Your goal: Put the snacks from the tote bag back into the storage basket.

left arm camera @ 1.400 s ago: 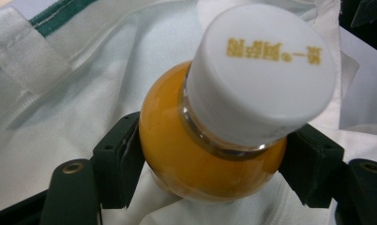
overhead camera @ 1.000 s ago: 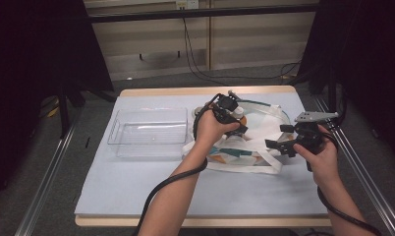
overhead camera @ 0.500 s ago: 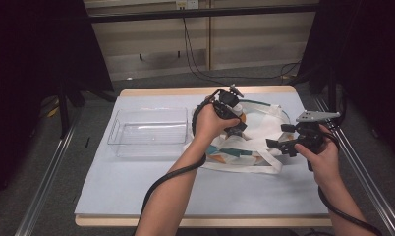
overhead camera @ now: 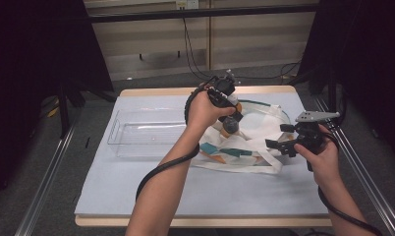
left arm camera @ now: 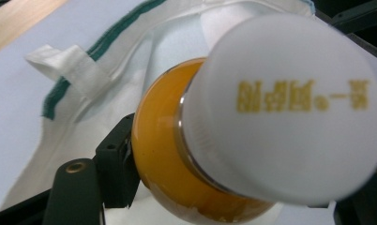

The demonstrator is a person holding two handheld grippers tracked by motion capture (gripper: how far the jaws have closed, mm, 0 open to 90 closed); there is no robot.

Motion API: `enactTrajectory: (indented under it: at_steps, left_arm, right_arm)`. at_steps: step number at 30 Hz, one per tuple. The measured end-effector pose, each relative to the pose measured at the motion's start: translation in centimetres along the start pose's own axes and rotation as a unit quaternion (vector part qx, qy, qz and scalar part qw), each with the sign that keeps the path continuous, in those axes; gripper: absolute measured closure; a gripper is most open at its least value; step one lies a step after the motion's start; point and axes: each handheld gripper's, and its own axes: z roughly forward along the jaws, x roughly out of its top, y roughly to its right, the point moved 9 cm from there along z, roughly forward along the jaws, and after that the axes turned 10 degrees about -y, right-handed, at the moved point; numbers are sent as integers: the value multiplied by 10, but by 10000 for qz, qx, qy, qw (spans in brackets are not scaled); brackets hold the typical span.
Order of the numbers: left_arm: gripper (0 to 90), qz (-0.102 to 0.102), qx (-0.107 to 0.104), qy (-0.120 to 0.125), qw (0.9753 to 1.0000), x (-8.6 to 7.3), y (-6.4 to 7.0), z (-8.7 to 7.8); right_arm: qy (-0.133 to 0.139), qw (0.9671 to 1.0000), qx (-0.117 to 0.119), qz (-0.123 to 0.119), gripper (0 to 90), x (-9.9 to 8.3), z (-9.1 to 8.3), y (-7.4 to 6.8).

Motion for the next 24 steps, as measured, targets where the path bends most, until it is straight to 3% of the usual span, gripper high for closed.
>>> enactTrajectory:
  at_steps: [8, 13, 24]
  left_arm:
    - [303, -61, -42, -22, 10000, -2, -2, -29]
    - [303, -72, 39, -77, 9999, -4, -5, -44]
    - [303, -142, 90, -271, 9995, -11, -11, -66]
  right_arm:
    - [-20, 10000, 45, -37, 83, 1, 2, -4]
    - [-15, 9999, 75, -75, 83, 2, 2, -7]
    - [12, 9999, 112, -83, 83, 4, 0, -9]
